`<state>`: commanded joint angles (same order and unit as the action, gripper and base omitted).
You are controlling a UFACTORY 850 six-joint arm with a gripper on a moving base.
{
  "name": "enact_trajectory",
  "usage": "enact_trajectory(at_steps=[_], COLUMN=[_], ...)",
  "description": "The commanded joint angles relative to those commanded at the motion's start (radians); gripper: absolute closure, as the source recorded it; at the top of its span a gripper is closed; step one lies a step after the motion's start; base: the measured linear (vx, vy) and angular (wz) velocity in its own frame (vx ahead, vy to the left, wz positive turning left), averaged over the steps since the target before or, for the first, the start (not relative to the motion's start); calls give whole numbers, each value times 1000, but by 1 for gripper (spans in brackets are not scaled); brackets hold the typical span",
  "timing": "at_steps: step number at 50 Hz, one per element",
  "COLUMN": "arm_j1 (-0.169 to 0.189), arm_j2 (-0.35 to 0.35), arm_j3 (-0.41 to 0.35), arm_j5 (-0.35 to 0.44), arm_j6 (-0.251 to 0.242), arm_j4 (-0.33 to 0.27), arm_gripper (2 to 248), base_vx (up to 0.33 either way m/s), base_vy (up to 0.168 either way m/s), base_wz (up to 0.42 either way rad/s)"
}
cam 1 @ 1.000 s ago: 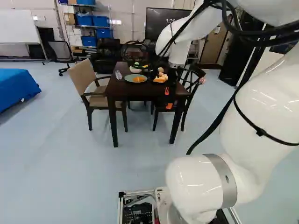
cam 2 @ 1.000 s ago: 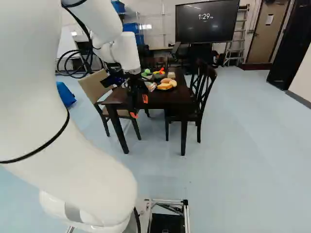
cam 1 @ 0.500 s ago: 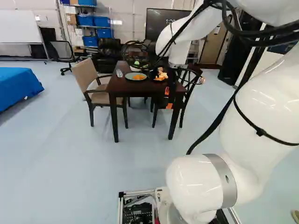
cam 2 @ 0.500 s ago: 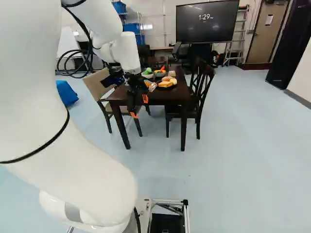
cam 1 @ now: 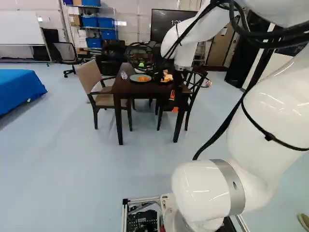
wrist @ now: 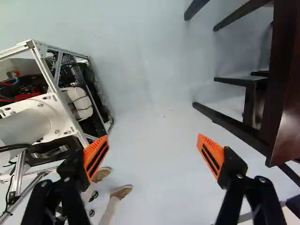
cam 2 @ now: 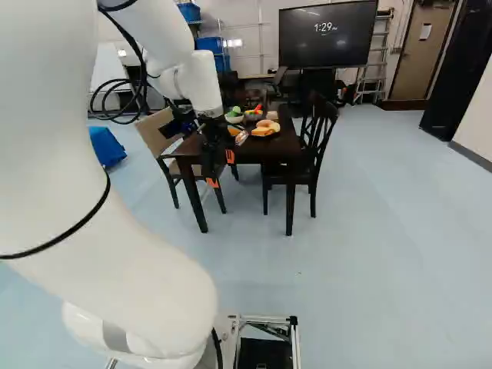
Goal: Move the croissant to the empty plate
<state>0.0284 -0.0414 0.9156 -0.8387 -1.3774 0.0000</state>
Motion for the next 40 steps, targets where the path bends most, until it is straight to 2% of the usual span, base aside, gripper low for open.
enact_trajectory(at_steps=[40], arm_j1=[0], arm_j2=[-3], arm_j3=[-10], arm_j5=[20], arm_j6=[16], arm_j4=[0], arm_gripper=[3], base_vx=[0], base_vy=[0], base_wz=[0])
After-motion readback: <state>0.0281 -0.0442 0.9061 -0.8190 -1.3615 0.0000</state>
